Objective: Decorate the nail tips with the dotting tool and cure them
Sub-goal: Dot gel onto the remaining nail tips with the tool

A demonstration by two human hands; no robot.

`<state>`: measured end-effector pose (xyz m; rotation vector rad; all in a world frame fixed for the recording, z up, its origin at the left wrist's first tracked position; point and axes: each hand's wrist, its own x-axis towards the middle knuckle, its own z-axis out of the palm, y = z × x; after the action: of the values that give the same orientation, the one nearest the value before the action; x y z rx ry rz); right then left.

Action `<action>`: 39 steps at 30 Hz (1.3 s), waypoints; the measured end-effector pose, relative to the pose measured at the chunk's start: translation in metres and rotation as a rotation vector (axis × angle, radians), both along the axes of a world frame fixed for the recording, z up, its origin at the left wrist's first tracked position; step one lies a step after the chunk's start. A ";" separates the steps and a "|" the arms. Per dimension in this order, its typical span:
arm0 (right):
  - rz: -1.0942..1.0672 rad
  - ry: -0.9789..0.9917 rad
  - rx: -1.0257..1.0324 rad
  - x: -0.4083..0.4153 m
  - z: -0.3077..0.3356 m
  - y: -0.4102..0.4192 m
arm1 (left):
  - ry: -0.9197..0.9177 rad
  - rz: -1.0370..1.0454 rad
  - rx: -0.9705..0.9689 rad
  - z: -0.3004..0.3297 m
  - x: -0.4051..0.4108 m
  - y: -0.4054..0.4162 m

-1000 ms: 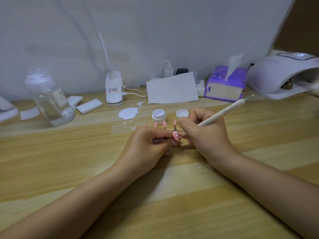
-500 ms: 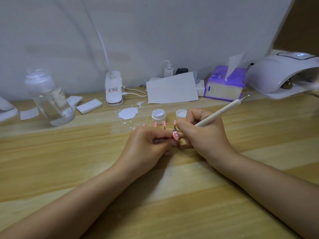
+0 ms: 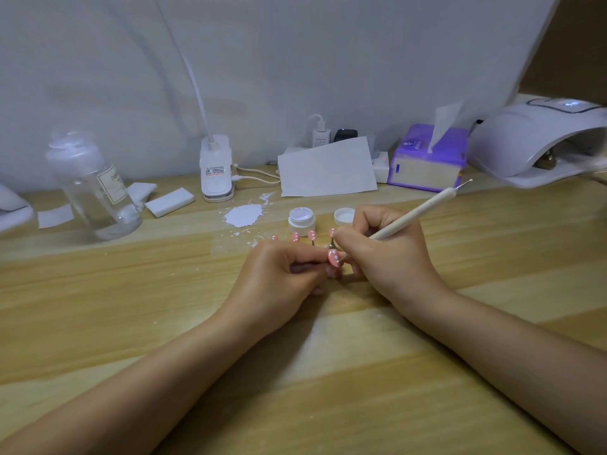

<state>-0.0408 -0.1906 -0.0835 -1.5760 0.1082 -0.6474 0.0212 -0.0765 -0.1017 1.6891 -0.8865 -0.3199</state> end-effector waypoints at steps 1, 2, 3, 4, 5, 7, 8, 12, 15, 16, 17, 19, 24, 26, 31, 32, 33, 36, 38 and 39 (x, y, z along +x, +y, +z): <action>-0.002 0.000 -0.001 0.000 0.000 0.000 | 0.005 0.001 -0.001 0.000 0.000 0.000; -0.002 0.001 0.001 0.000 0.000 0.000 | 0.008 0.000 0.001 0.000 0.000 0.000; -0.001 0.002 0.003 0.000 0.001 0.000 | 0.008 -0.002 0.002 0.000 0.000 0.000; 0.000 0.003 0.004 -0.001 0.001 0.001 | 0.006 -0.004 0.004 0.000 0.000 0.000; 0.001 0.003 0.004 -0.001 0.001 0.001 | 0.002 -0.004 0.005 0.000 0.000 0.000; -0.001 0.004 0.001 -0.001 0.001 0.001 | 0.000 0.001 0.003 -0.001 0.000 0.000; -0.001 0.004 -0.002 -0.001 0.001 0.001 | -0.001 0.003 0.002 -0.001 0.000 0.000; 0.000 0.006 0.009 -0.001 0.001 0.001 | -0.005 0.001 0.006 -0.001 0.001 -0.001; -0.005 0.005 0.013 -0.001 0.001 0.001 | -0.005 -0.004 0.006 0.000 0.000 -0.001; -0.006 0.004 0.011 -0.001 0.000 0.001 | -0.004 -0.004 0.005 0.000 0.000 -0.001; -0.007 0.001 0.007 -0.001 0.000 0.001 | -0.002 -0.002 0.005 0.001 0.000 -0.001; -0.009 -0.003 -0.002 -0.001 0.000 0.001 | 0.002 0.001 0.006 0.001 0.000 -0.001; -0.001 -0.006 0.016 0.000 0.000 0.001 | 0.001 0.002 0.009 0.001 -0.001 0.000; -0.002 -0.010 0.013 0.000 0.000 0.001 | 0.002 0.001 0.011 0.002 -0.001 0.000; -0.004 -0.016 -0.002 0.000 0.000 0.002 | 0.010 0.006 0.009 0.002 -0.001 -0.001; -0.005 -0.016 -0.001 -0.001 0.000 0.001 | 0.013 0.006 0.008 0.002 -0.001 0.000; -0.007 -0.016 -0.002 0.000 0.000 0.001 | 0.011 0.006 0.009 0.002 -0.001 0.000; -0.014 -0.015 0.001 0.000 0.000 0.001 | -0.001 0.002 0.019 0.002 -0.001 0.000; -0.017 -0.013 0.000 0.000 0.000 0.001 | 0.004 -0.001 0.015 0.002 -0.001 0.000; -0.017 -0.012 0.000 -0.001 0.000 0.001 | 0.009 -0.001 0.011 0.002 -0.001 -0.001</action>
<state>-0.0414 -0.1895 -0.0839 -1.5726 0.1125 -0.6700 0.0200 -0.0772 -0.0996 1.6969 -0.8800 -0.3332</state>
